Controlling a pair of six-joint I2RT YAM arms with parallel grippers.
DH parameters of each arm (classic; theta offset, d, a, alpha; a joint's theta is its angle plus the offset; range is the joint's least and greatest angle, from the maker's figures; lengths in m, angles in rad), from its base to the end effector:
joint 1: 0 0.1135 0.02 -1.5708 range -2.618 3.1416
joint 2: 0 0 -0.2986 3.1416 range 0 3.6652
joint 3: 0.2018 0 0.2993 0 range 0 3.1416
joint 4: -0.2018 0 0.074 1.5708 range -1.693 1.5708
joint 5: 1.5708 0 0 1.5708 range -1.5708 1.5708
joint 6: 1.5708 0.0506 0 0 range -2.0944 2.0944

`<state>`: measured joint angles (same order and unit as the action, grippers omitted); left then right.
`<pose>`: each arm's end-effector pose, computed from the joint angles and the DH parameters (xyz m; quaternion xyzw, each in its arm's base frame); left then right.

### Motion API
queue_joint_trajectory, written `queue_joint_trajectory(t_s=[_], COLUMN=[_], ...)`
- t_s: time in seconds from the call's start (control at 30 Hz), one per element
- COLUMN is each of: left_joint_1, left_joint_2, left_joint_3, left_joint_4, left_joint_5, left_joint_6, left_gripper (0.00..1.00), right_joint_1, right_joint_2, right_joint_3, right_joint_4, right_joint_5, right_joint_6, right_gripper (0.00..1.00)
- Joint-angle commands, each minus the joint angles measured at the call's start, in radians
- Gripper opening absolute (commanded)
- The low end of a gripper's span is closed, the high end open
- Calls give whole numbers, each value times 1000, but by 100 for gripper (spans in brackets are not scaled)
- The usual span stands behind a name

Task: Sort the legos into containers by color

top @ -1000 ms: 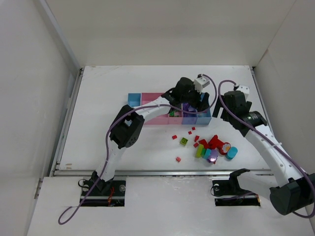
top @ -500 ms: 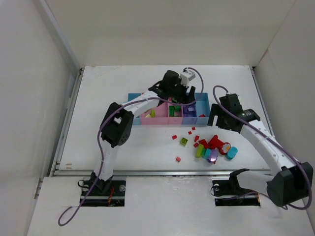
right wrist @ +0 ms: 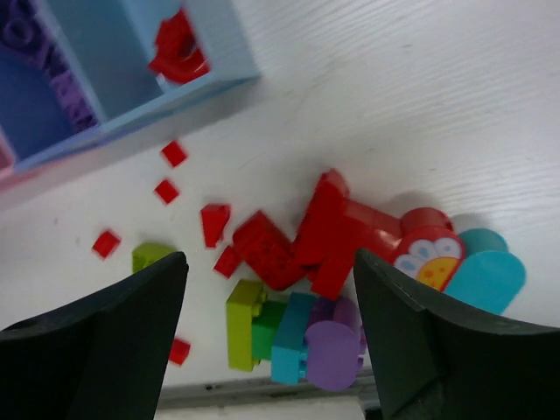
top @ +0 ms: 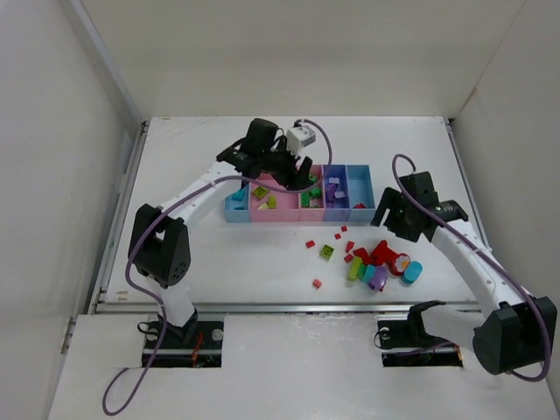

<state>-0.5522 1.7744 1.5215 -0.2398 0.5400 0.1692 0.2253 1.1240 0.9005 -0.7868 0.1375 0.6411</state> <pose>0.3973 -0.2754 0.3351 0.4200 0.7256 -0.3189 0.4421 0.2513 0.0505 0.2712 0.2165 0.9341 0.0559 0.2782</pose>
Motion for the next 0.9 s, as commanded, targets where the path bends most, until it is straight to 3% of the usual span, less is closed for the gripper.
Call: queue_joint_trajectory(t_s=[0.0,0.07,0.17,0.23,0.43,0.57,0.87], left_joint_1=[20,20,20,20,29,79,222], left_joint_2=[-72,-93,-104,-116,-136,-158,-248], left_joint_3=[-64,-90,-153,-207,-258,-280,-363], left_joint_4=[-140,-231,-338,-386,-343,-308,-308], left_joint_5=[83,92,127,141,187,187,178], left_joint_6=[218,402,678,752,643,538,472], left_gripper=[67,67,67,67,67,67,67], right_joint_1=[0,0,14,61,429,457,467], right_joint_2=[-9,-29,-29,11,237,365,531], right_joint_3=[54,64,77,89,176,219,250], right_joint_4=[81,54,54,54,54,63,115], right_joint_5=[-220,-271,-372,-363,-144,-121,-142], right_joint_6=[-187,-237,-311,-325,-363,-441,-561], right_gripper=[81,85,100,100,100,99,92])
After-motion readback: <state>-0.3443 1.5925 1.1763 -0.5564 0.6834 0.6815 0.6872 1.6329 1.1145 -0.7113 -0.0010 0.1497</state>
